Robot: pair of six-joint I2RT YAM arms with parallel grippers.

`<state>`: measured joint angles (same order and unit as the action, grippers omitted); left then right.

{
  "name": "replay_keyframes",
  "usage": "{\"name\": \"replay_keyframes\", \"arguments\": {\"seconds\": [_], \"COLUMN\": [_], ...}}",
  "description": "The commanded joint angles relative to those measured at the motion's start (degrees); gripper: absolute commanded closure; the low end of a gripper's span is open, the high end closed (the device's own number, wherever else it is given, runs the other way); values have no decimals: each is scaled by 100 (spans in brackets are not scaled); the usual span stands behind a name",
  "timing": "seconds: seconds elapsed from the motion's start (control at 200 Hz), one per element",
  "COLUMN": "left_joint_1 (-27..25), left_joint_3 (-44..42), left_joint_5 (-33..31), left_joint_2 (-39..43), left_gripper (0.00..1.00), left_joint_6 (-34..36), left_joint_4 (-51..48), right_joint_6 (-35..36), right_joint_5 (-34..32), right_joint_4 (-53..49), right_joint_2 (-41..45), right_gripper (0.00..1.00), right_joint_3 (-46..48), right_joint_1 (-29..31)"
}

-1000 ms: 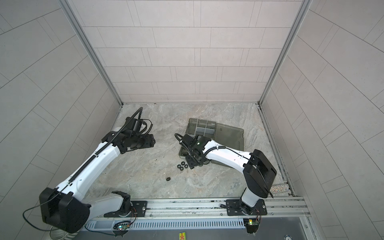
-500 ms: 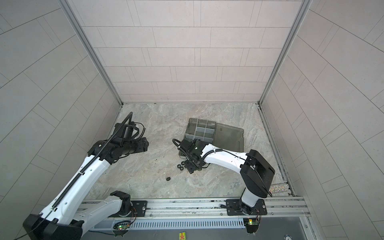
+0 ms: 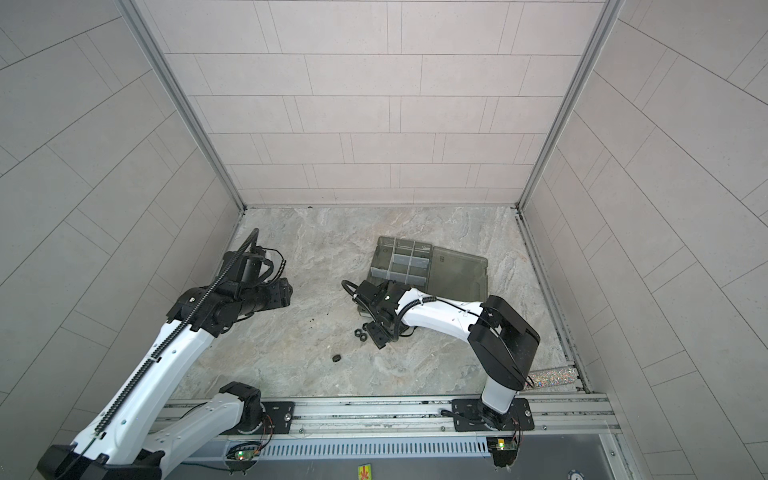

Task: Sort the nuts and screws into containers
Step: 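Lower the right gripper onto a black hex nut in the cluster and close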

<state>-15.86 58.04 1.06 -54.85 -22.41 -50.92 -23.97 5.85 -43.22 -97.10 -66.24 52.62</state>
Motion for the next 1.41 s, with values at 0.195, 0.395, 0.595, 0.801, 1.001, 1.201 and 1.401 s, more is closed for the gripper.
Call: {"name": "replay_keyframes", "arguments": {"seconds": [0.195, 0.395, 0.595, 0.801, 1.001, 1.201, 1.401], "left_joint_1": [28, 21, 27, 21, 26, 26, 28], "left_joint_3": [121, 137, 175, 275, 339, 400, 437], "left_joint_5": [-106, -129, -162, -72, 70, -8, -89], "left_joint_2": [4, -38, -62, -65, -119, -156, -194], "left_gripper": [29, 29, 29, 20, 13, 12, 12], "left_joint_6": [79, 88, 105, 167, 202, 235, 290], "left_joint_4": [3, 12, -37, -141, -122, -136, -191], "right_joint_6": [102, 112, 177, 291, 396, 496, 555], "right_joint_5": [-173, -153, -154, -80, -49, -25, 4], "right_joint_4": [-56, 95, 224, 295, 300, 273, 264], "right_joint_2": [-179, -239, -426, -698, -871, -1033, -1210], "right_gripper": [41, 40, 43, 48, 49, 55, 58], "right_joint_3": [-112, -69, -167, -338, -499, -626, -737], "right_joint_1": [31, 29, 29, 29, 29, 33, 30]}}
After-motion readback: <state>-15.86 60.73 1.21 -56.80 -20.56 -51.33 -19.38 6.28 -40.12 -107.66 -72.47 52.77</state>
